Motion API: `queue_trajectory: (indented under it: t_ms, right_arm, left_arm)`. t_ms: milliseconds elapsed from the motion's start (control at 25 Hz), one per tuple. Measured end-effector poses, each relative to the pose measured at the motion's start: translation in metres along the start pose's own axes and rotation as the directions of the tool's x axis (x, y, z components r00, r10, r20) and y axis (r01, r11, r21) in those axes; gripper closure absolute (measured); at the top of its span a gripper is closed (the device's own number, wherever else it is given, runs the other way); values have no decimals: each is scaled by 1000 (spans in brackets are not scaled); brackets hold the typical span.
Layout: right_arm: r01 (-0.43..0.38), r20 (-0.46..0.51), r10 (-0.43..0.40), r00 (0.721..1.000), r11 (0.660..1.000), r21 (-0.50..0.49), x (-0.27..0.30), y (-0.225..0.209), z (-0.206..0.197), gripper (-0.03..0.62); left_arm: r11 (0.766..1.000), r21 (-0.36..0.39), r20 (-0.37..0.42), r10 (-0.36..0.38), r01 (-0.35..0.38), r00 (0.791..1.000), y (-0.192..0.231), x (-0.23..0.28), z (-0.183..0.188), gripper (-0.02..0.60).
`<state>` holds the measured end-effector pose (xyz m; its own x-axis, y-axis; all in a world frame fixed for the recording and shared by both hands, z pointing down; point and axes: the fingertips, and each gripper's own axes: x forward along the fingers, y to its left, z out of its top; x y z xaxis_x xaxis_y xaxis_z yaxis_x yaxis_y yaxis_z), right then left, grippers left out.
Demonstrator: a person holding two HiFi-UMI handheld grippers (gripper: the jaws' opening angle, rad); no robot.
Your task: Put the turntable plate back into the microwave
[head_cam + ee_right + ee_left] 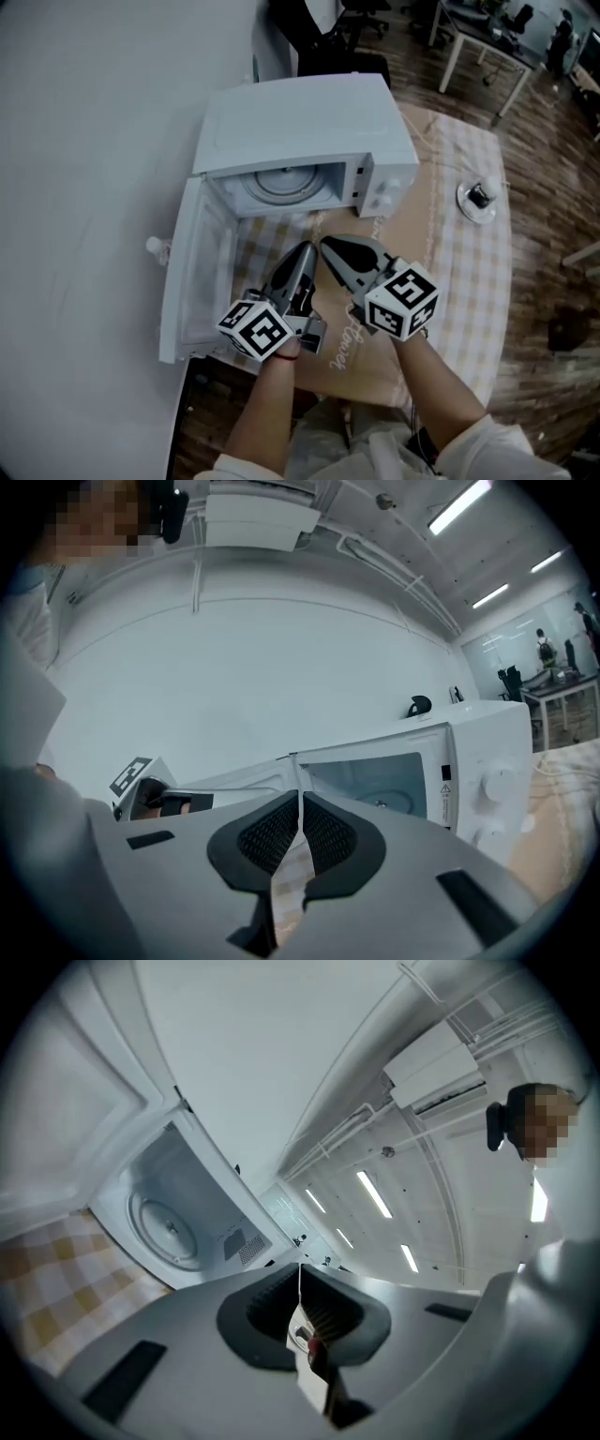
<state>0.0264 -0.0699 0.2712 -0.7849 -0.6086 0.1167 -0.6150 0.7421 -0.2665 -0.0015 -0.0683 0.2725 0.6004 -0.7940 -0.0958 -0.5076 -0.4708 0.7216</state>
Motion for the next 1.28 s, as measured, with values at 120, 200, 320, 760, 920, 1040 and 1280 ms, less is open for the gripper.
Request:
queue_trajectory:
  t_ms: [120,200,320,760,920,1040,1280]
  right_arm:
    - [6,45,-8,999,1000,30,-12,8,7,554]
    - [13,55,-14,998,999,30,-21,16,9,554]
    - [20,52,-22,998,999,26,-35,28,10,554]
    - [-50,49,51,998,999,-17,-76,83,32,554]
    - [-79,36,80,996,996,-41,-94,100,39,554]
    - [-98,32,100,994,993,-61,-110,112,47,554]
    - [-134,34,137,990,989,-67,-142,135,58,554]
  left_arm:
    - [997,76,-31,-28,30,999,-15,-10,0,574]
    - [995,95,-54,-34,39,998,-23,-20,1,574]
    - [992,106,-69,-56,64,996,-37,-35,2,574]
    - [968,154,-126,-180,198,976,-124,-70,10,574]
    - [954,170,-137,-225,247,965,-146,-81,9,574]
    - [940,178,-165,-264,292,950,-161,-91,5,574]
    - [931,173,-176,-293,323,940,-181,-115,0,574]
